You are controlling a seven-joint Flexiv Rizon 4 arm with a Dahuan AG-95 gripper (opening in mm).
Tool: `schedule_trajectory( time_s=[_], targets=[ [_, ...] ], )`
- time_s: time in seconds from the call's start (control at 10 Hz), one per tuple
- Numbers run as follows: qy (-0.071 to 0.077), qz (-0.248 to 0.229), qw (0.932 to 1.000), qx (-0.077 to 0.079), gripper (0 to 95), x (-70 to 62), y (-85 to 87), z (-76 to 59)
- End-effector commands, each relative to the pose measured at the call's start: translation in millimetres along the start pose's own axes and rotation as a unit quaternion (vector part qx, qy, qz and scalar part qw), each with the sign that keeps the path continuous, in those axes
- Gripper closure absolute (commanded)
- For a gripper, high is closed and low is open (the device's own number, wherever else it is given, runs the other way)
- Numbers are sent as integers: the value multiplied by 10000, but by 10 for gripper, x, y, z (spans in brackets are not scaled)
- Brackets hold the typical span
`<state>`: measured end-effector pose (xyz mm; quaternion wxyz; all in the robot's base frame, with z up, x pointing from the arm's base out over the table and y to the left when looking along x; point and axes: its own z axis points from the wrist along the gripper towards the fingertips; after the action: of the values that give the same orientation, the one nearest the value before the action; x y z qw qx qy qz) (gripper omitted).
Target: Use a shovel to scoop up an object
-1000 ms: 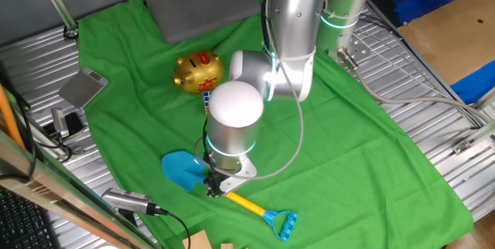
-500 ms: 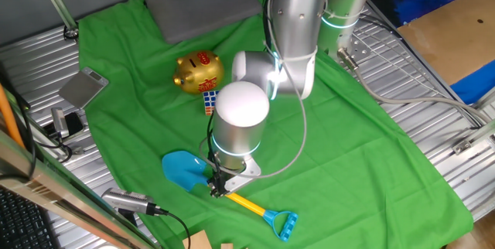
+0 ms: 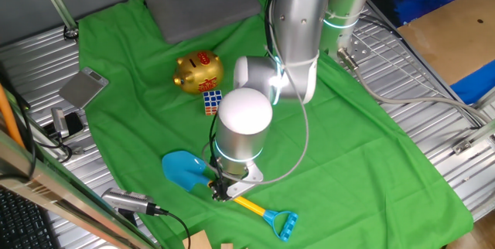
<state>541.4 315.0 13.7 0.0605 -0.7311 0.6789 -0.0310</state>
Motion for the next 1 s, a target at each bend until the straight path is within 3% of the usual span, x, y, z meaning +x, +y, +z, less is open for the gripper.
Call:
schedule_trajectory(
  time_s=[0.1, 0.6, 1.0],
  targets=[
    [11, 36, 10000, 27, 950, -8, 6, 12],
    [117, 81, 9999, -25, 950, -1, 24, -4],
    [249, 251, 9992, -199, 950, 43, 190, -104]
  ],
)
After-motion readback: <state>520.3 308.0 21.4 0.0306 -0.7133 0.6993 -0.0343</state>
